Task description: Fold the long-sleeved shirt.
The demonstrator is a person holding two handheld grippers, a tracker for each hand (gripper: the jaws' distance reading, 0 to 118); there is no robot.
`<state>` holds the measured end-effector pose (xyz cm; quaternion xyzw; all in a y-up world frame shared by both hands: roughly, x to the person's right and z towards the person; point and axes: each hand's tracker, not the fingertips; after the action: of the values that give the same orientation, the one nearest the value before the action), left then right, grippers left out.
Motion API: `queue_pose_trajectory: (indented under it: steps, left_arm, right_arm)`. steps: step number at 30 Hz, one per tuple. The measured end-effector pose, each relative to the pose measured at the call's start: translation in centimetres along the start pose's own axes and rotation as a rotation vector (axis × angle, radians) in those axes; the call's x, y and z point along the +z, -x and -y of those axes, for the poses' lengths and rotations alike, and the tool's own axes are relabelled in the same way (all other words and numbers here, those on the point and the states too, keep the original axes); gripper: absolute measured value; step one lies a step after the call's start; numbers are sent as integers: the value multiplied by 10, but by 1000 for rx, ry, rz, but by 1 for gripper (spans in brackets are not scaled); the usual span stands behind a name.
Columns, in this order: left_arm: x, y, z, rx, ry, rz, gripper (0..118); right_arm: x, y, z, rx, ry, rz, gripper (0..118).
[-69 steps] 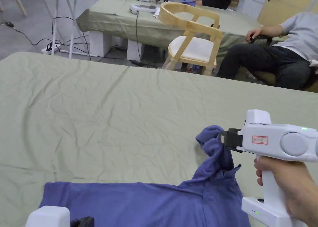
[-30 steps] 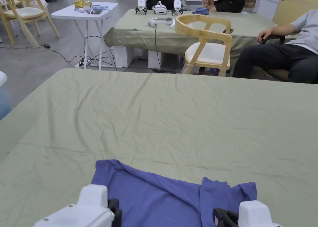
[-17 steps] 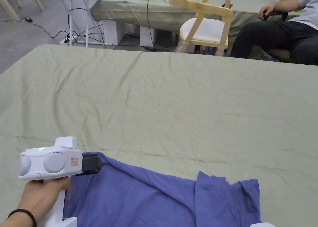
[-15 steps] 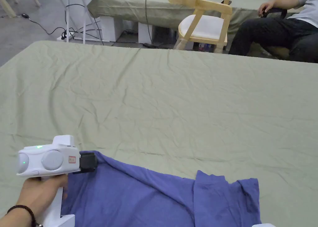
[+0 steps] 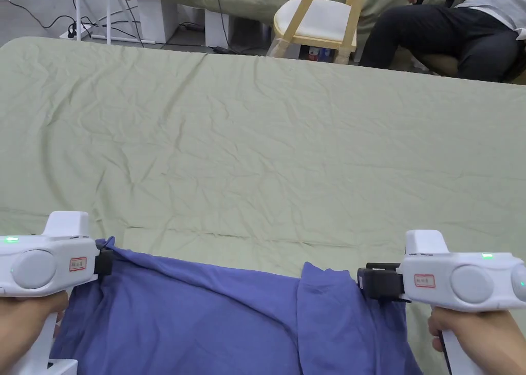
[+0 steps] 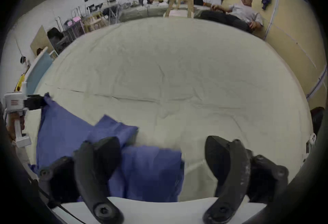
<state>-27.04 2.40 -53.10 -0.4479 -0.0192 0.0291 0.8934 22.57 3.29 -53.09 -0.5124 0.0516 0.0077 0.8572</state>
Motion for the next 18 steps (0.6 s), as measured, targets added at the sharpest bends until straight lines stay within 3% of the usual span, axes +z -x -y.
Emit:
queue_pose_trajectory:
  steps: [1, 2, 3, 4, 10, 18]
  left_arm:
    - [-2, 1, 1, -5, 5, -3, 4]
    - [-2, 1, 3, -6, 8, -3, 4]
    - [-2, 1, 5, -7, 13, -1, 4]
    - [-1, 1, 6, -8, 15, -1, 4]
    - [9, 10, -1, 13, -25, 1, 4]
    - [70, 8, -29, -1, -176, 34, 4]
  right_arm:
    - [-9, -2, 0, 8, 55, -28, 24]
    - [-13, -4, 2, -15, 75, -85, 21]
    - [-14, -4, 5, -58, 51, -110, 21]
    - [-9, -4, 5, -55, 30, -73, 19]
    - [18, -17, 4, -148, -77, -109, 17]
    - [74, -12, -16, -151, -244, -104, 17]
